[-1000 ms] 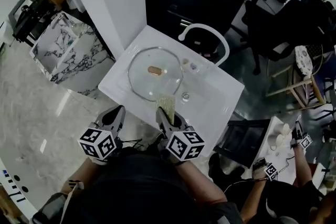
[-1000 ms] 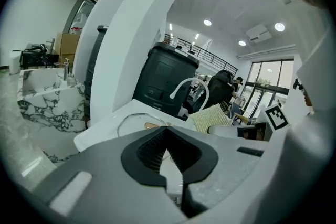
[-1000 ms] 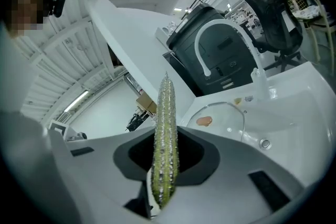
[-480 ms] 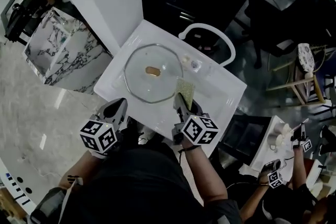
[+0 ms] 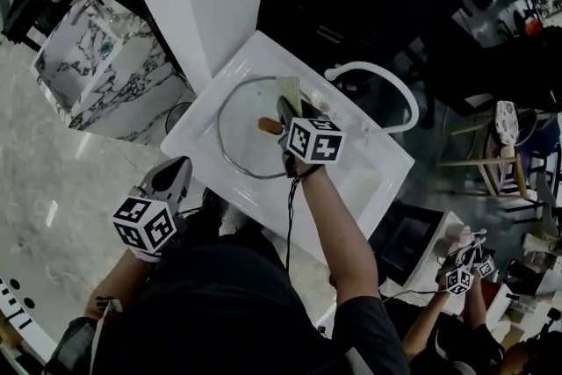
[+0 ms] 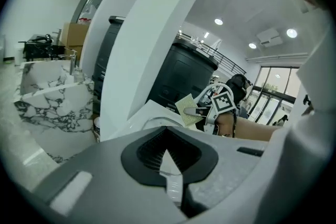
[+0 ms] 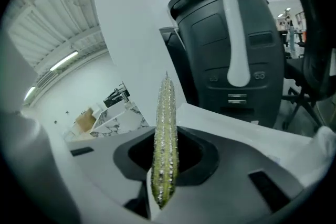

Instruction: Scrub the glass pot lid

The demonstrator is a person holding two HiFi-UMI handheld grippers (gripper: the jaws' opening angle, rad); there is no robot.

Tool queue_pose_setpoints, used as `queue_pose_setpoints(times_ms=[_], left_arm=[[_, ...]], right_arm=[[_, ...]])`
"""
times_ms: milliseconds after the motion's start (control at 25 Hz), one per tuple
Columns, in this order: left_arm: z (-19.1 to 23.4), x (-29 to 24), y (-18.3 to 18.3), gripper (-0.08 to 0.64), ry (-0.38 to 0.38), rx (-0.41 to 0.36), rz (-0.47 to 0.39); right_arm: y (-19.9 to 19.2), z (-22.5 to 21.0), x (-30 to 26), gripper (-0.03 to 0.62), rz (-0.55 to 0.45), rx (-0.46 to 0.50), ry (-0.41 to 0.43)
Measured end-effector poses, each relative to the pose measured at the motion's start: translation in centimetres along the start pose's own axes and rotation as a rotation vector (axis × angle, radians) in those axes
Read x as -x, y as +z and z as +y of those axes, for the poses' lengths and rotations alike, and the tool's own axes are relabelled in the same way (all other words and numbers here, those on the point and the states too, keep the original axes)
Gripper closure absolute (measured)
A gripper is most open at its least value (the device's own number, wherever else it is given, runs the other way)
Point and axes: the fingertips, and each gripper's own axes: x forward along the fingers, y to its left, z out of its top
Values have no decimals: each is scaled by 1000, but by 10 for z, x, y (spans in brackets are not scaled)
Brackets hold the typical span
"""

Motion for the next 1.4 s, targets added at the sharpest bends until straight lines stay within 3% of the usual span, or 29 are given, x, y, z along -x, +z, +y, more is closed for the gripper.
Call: queue_pose_setpoints(times_ms=[120,240,400,600,960,1160,1400], left_arm=[[24,19,-4,560,72,42,-16],[39,37,-11,560,126,80,-29],[49,51,-19,561,167,113,-37],[42,47,-22,560,157,105,-28],[-3,9,-21,560,37,-2,52],[-16,-5,-21,560,-2,-26,77],[-34,-14,-17,560,-42,-59,88]], right_arm=[[-5,10,-48,526,132,73,75],[-32,8,-80,526,294,85,149],[-58,-7,-92,526,386,74,166],[-65,-41,-77,526,329,-42,111],[-79,-107,-29,526,164,-201,-72],[-91,-140,-6,526,142,-245,-160],[-99,-149,17,526,142,-211,-218]])
